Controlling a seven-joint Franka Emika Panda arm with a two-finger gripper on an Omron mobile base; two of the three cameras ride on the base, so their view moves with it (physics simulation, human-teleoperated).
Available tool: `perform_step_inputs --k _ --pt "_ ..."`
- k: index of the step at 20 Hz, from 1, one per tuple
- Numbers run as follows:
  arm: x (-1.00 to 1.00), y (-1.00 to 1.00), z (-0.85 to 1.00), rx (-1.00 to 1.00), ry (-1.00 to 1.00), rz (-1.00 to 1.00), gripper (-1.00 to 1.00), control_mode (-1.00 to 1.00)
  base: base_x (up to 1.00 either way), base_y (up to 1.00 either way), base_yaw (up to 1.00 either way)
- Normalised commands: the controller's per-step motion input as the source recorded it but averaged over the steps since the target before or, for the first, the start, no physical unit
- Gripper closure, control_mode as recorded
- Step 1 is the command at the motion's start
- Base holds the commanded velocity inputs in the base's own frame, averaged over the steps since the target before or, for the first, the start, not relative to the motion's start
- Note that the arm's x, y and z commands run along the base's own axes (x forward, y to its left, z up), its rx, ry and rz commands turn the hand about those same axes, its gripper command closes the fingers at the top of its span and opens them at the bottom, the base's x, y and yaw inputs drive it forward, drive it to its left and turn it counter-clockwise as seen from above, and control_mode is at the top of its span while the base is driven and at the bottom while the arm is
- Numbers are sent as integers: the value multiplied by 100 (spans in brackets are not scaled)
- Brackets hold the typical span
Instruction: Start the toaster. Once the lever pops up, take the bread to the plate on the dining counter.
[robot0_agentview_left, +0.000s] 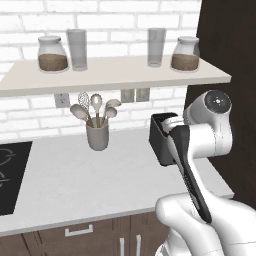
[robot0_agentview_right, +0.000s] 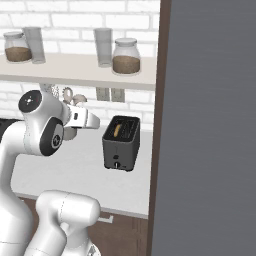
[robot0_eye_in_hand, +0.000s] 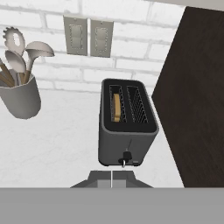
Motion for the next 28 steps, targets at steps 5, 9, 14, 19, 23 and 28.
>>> perform_step_inputs --k 5,9,14,19,23,28 --pt "0 0 0 0 0 0 100 -100 0 0 0" --pt "0 0 0 0 0 0 -100 -100 0 0 0" --pt "0 0 0 0 0 0 -100 -100 0 0 0" --pt "2 0 6 0 0 0 -100 -100 0 0 0" --pt "16 0 7 0 0 -2 -100 -100 0 0 0" --pt "13 0 2 0 1 -6 -100 -100 0 0 0"
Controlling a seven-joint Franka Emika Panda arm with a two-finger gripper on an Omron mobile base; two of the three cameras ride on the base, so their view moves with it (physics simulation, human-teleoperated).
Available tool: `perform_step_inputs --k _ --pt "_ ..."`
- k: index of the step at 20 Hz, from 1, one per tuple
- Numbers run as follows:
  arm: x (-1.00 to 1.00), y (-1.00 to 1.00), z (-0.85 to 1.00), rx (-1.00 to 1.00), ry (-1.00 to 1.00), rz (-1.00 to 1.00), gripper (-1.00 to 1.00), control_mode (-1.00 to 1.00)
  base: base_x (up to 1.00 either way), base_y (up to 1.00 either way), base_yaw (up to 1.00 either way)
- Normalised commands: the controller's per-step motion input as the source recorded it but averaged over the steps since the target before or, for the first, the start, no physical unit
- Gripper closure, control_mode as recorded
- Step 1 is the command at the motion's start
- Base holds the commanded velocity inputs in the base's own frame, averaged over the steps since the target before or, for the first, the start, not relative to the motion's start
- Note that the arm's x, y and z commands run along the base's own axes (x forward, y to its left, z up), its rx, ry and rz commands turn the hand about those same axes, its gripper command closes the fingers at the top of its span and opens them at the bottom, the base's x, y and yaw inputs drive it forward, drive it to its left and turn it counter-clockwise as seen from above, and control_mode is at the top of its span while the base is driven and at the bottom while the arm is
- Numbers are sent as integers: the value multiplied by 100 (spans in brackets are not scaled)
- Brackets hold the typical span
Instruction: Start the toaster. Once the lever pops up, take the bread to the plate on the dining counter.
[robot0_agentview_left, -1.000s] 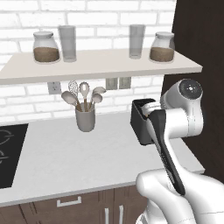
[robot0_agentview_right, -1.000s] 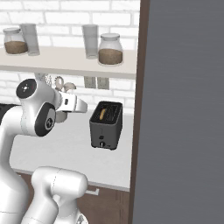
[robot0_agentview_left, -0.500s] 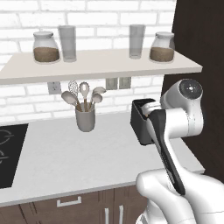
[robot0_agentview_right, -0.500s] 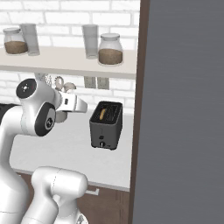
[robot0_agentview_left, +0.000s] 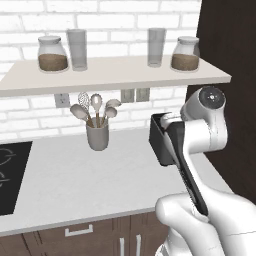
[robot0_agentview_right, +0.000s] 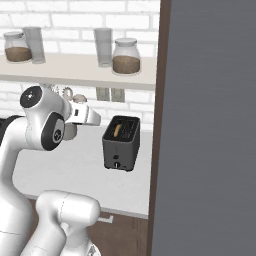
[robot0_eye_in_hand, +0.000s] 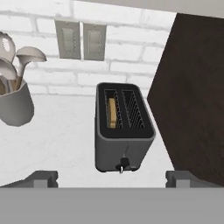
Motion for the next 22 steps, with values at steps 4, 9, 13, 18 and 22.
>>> perform_step_inputs --k 4,9,13,18,22 --pt "2 0 0 0 0 -6 -100 -100 0 0 0" --pt "0 -3 0 0 0 -5 -100 -100 0 0 0" --pt "0 -1 -1 0 0 -1 -100 -100 0 0 0" --pt "0 0 0 0 0 0 -100 -100 0 0 0" --pt "0 0 0 0 0 0 -100 -100 0 0 0"
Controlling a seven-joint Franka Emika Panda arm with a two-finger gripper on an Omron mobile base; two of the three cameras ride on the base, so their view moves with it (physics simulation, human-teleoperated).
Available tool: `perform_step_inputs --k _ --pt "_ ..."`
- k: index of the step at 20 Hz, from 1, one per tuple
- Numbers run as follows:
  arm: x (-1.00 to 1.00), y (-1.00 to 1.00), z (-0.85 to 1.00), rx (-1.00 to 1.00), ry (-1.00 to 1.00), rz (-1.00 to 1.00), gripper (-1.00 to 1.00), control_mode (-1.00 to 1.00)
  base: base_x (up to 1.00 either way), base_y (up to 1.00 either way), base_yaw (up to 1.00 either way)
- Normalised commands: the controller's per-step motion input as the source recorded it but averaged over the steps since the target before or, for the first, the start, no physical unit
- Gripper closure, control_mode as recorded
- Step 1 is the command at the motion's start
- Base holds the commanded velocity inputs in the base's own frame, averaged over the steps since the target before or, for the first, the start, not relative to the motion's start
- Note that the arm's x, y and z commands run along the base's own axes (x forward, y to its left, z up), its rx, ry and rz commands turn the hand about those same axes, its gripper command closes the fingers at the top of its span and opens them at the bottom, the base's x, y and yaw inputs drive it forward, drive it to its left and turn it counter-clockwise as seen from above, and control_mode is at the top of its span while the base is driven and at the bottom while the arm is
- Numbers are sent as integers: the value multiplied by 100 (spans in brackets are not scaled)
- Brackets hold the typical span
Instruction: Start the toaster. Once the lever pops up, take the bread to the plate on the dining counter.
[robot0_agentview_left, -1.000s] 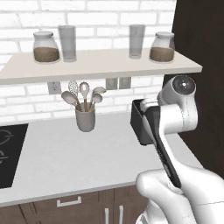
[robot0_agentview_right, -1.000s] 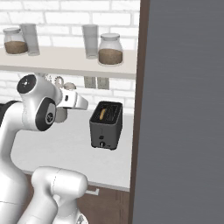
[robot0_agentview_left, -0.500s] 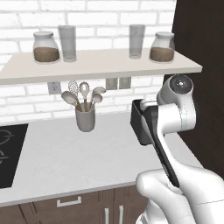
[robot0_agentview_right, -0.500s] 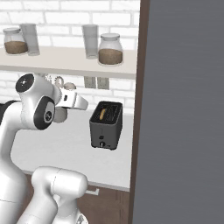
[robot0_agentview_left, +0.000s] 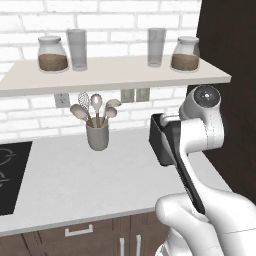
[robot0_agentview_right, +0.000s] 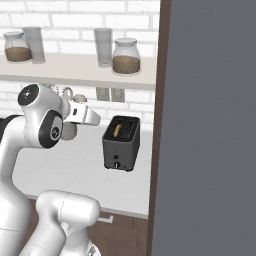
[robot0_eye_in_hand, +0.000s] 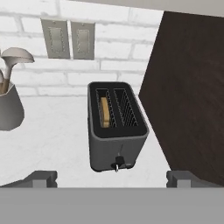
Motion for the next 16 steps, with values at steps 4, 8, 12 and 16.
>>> perform_step_inputs --k 4,8,12,16 --pt "0 0 0 0 0 0 -100 -100 0 0 0" --pt "0 0 0 0 0 0 -100 -100 0 0 0" --pt "0 0 0 0 0 0 -100 -100 0 0 0" --pt "0 0 0 0 0 0 -100 -100 0 0 0"
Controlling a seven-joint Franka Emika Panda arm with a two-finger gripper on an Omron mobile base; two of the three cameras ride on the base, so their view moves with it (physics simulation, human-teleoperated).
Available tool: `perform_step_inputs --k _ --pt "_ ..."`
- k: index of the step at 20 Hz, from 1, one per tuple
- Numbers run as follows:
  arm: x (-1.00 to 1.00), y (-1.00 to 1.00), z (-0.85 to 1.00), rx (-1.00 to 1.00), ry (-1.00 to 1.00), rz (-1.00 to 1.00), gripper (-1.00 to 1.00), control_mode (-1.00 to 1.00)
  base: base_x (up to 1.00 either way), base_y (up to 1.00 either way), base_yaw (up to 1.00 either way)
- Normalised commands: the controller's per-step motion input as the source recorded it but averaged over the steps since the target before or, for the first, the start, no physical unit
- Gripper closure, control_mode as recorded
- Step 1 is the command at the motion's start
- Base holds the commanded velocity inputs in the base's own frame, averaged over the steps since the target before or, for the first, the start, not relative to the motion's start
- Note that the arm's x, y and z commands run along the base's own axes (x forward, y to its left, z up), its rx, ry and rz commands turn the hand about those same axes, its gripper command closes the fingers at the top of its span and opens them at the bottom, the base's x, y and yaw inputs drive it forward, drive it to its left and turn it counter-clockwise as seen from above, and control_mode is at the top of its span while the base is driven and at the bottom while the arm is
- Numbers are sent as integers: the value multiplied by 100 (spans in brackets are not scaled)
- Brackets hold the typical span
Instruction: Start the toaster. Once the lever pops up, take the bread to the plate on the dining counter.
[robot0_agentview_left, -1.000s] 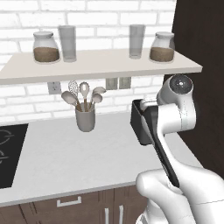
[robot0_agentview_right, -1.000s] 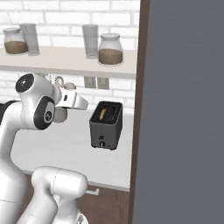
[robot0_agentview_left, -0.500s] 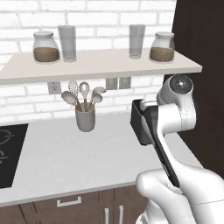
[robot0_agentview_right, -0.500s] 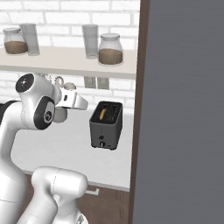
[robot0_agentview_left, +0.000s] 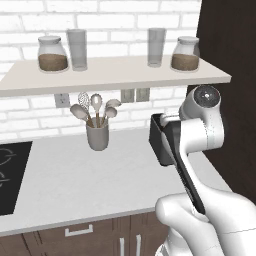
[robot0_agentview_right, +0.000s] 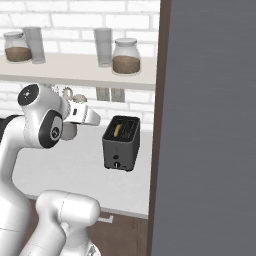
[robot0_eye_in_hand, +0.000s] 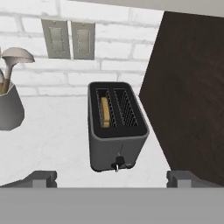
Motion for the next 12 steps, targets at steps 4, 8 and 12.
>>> perform_step_inputs --k 4,8,12 --pt "0 0 0 0 0 0 -100 -100 0 0 0" --pt "0 0 0 0 0 0 -100 -100 0 0 0" --pt "0 0 0 0 0 0 -100 -100 0 0 0"
